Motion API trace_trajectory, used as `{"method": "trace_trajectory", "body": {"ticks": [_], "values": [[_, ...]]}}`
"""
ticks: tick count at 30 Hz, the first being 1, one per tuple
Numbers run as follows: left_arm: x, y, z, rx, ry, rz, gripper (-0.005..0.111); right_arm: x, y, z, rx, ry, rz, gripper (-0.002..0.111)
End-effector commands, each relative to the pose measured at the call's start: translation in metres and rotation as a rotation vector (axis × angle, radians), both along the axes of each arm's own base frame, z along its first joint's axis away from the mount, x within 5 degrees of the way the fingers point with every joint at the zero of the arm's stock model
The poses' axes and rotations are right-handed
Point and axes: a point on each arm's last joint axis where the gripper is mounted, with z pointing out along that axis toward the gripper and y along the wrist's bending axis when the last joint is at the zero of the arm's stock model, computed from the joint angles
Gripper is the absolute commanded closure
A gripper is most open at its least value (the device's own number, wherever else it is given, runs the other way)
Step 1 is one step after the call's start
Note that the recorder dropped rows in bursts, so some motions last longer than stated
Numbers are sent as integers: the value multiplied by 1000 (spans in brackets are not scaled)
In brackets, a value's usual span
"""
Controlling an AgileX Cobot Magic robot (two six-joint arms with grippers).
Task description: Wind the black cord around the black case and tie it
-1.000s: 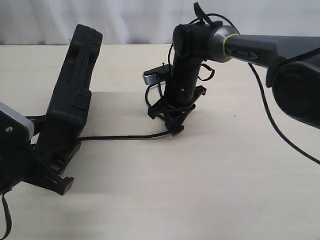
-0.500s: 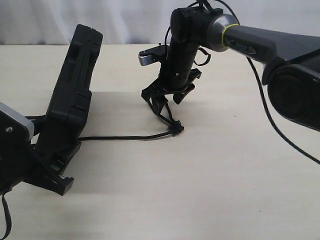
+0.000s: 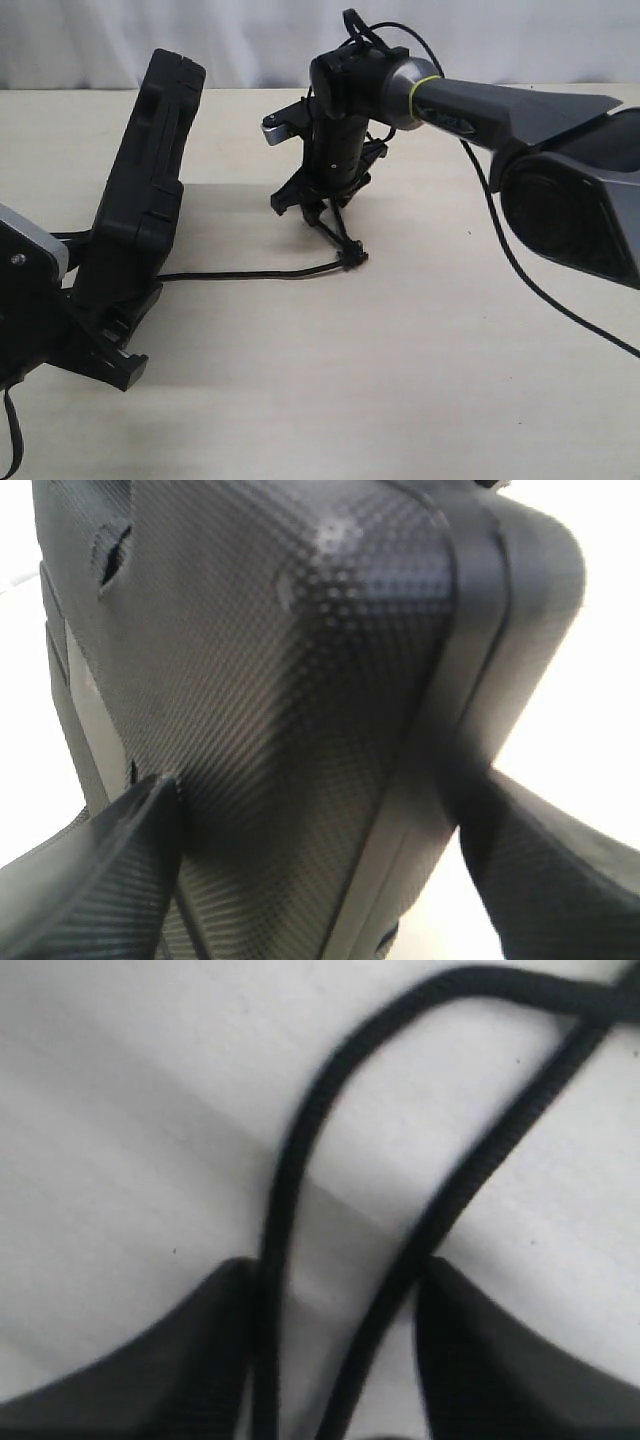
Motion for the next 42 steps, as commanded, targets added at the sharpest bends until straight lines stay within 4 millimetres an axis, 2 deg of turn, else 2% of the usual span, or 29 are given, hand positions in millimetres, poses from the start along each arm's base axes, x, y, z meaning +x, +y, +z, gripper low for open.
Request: {"method": "trace_trajectory", "body": {"ticks": [1,7,13,17,23,29,35,42], "values": [[-3,1,-4,-26,49,17,107,-2,4,-9,43,40,25,103],[-3,1,-4,-26,49,17,107,-9,13,3,135,82,111,103],[-3,1,-4,-26,49,17,107,-16,11,33,161,30,203,103],[-3,1,-4,-26,47,17,107,-34,6,47,202,-25,335,103],[-3,1,-4,-25,52,15,107,-70,-2,66,332,-214,510,103],[-3,1,-4,-25,52,15,107,-103,-12,72,384,-305,657,103],[-3,1,-5,-25,54,15,107,-119,-5,78,507,-317,815,103],[-3,0,-5,-24,53,13,107,-124,-5,92,506,-378,912,103]]}}
